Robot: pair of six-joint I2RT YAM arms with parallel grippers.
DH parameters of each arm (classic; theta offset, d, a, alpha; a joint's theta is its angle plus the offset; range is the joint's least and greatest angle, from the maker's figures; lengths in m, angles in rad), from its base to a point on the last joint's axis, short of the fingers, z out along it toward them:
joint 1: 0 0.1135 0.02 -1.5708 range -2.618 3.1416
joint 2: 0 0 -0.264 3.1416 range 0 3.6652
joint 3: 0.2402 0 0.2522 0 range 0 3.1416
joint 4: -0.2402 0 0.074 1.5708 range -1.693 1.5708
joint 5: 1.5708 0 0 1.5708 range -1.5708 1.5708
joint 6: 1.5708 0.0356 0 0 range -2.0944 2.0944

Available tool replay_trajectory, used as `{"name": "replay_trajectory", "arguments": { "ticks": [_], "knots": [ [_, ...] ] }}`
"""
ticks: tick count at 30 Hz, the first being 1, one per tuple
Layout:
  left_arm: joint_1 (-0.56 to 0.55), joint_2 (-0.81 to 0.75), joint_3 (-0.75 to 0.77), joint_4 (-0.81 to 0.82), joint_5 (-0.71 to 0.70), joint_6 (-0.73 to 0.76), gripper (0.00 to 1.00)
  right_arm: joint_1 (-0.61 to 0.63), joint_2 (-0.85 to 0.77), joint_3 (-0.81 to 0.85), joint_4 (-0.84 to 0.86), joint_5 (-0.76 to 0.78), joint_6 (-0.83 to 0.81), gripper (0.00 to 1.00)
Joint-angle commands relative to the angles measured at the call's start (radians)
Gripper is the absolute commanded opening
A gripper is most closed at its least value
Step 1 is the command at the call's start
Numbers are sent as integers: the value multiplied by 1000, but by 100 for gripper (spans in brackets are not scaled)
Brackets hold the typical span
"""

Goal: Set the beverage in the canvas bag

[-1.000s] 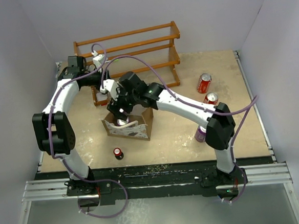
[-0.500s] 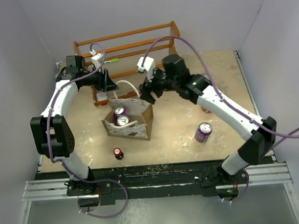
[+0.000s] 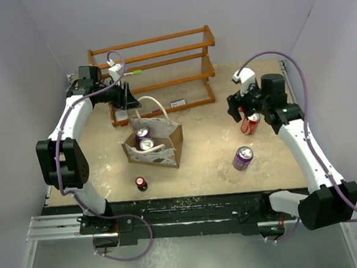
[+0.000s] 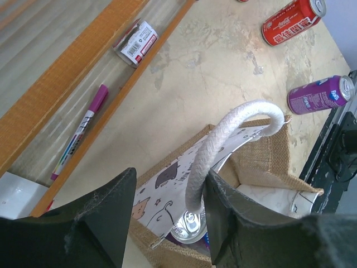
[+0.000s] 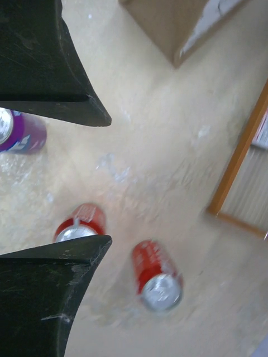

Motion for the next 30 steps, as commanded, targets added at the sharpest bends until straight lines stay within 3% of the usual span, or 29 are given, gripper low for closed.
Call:
{"name": "replay_trajectory", "arguments": {
  "ticks": [1,9,16,30],
  "knots": [
    [-5,-50,3,42,25,-45,54,-111,-51,-20,-35,37,-20,80],
    [-6,-100,-44,59,20,-63,52,-237,-7,-35,-47,91,-6,85],
    [-12,-117,-78,105,29,-94,51,-253,84,-32,-53,110,-10,91],
    [-17,-96,-87,126,25,-110,51,-279,277,-7,-52,74,-64,91]
  ]
}}
